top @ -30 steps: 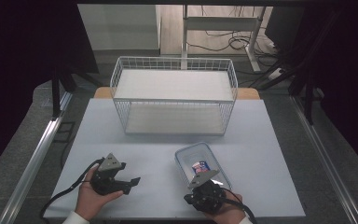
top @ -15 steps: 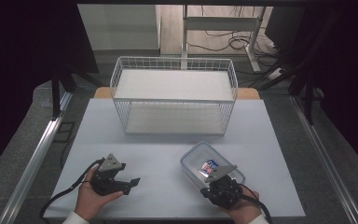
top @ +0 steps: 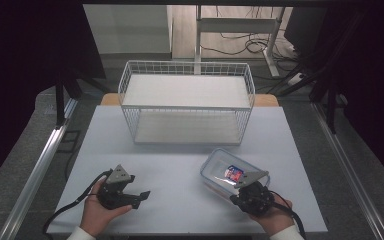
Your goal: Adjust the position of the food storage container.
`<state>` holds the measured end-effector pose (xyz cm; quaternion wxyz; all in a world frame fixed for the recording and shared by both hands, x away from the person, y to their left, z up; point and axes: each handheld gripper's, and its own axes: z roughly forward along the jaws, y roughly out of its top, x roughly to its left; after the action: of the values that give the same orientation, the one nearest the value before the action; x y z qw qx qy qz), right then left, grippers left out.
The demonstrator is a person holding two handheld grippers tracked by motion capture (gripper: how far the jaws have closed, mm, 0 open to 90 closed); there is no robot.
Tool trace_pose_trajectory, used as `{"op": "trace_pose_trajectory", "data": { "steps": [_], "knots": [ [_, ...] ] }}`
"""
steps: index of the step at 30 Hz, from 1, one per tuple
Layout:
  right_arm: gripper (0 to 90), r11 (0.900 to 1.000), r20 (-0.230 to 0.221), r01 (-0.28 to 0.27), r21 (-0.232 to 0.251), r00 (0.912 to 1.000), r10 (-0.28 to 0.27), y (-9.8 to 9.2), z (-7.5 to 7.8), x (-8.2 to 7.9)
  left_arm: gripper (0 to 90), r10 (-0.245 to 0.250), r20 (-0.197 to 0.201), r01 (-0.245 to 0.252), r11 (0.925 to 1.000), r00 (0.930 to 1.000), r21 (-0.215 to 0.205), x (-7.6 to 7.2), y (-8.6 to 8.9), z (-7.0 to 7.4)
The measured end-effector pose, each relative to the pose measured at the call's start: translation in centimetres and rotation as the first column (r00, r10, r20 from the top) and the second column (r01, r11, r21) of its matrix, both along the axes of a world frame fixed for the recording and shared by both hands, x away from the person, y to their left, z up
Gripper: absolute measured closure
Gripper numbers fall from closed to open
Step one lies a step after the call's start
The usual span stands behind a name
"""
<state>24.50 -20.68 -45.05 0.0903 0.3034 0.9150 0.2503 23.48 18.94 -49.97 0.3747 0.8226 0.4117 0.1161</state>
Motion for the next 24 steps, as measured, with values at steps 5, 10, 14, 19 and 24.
{"op": "trace_pose_trajectory", "data": {
  "steps": [5, 10, 14, 19, 24],
  "knots": [
    [89.3, 0.999, 0.019, 0.037, -0.015, 0.9992, -0.036, -1.2, 0.0, 0.6, 21.1, 0.001, -0.003, -0.001, 1.0, 1.0, 0.002, 0.0, 0.0, 0.0],
    [89.3, 0.995, 0.045, 0.094, -0.023, 0.9947, -0.093, -3.0, 0.1, 1.3, 21.2, 0.001, -0.007, -0.001, 1.0, 1.0, 0.006, 0.1, -0.1, -0.1],
    [89.3, 0.993, 0.055, 0.119, -0.021, 0.9915, -0.118, -3.7, 0.0, 1.6, 21.2, 0.003, -0.012, -0.003, 1.0, 0.9999, 0.002, 0.1, -0.1, -0.1],
    [89.2, 0.992, 0.057, 0.122, -0.028, 0.9911, -0.121, -3.9, 0.0, 1.7, 21.2, 0.001, -0.013, -0.001, 1.0, 0.9999, 0.004, 0.1, -0.1, -0.1],
    [89.2, 0.988, 0.085, 0.149, 0.036, 0.9848, -0.151, -4.8, 2.1, 2.0, 21.2, 0.005, -0.012, -0.005, 1.0, 0.9999, 0.004, 0.1, -0.1, -0.1]
  ]
}}
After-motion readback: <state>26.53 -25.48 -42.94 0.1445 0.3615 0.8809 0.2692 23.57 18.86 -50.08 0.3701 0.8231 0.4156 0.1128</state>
